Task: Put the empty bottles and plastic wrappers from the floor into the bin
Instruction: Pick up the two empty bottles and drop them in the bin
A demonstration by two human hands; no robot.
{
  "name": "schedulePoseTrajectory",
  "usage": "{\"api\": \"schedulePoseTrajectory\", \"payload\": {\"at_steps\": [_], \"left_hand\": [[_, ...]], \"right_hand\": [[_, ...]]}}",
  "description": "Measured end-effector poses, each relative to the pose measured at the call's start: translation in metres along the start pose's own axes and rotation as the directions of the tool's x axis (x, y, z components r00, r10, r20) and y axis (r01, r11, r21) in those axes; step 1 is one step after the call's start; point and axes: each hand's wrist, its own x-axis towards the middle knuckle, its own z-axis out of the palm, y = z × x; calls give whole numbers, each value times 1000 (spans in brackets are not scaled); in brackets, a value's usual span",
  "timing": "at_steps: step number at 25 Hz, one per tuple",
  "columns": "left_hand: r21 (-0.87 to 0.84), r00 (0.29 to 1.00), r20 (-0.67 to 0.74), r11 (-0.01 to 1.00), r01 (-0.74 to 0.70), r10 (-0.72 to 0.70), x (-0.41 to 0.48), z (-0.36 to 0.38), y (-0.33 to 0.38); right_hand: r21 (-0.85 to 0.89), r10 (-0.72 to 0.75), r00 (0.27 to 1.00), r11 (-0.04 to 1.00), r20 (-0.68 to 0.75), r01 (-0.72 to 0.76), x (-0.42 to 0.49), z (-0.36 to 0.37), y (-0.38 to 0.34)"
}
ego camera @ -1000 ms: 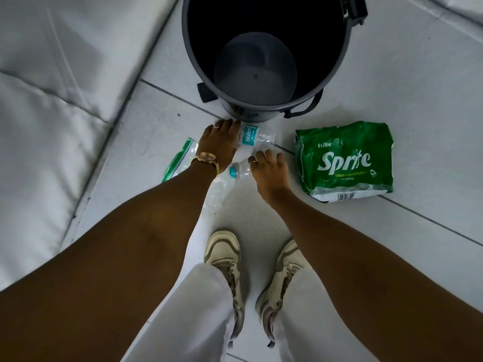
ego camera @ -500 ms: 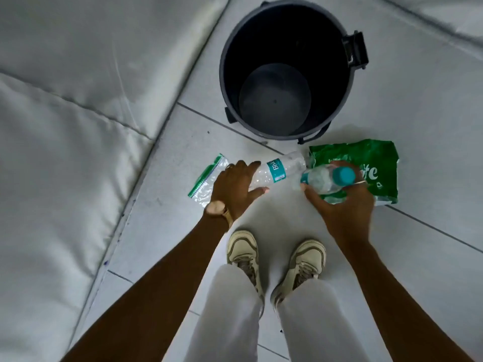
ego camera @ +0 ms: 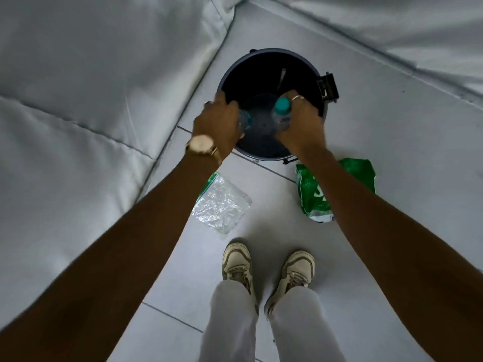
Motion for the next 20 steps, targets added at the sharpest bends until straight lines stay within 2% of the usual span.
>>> {"api": "schedulePoseTrajectory", "payload": {"at_steps": [4,7,9,13,15,16,18,19,20], "left_hand": [[241,975,198,960,-145,97,47,48,22],[277,964,246,946,-167,98,57,70,29],[237,968,238,961,-143,85,56,71,29],[10,987,127,995,-100,98,29,49,14],[-180,997,-19,980,-83,81,3,36,1],[-263,989,-134,960,-92,58,-12,33,-5],[-377,936,-349,921,-103,-39,-44,36,-23],[-425,917,-381,903,-62,-116,-59,45,-33],[-474,915,-348,881,15,-203,-72,59,-44]], "right_hand": [[-215,-32,991,975,127,60,21,35,14],[-353,-36,979,930,201,107,34,44,23],[-370,-41,972,920,232,128,36,44,23],[-215,-63,972,970,226,113,20,23,9],[-91,-89,984,990,157,104,-2,10,2],[-45,-115,990,992,87,119,-17,6,0],[12,-207,973,978,-104,210,-53,8,-7],[27,-263,950,962,-168,271,-71,13,-12],[43,-308,935,946,-175,320,-86,22,-16]]}}
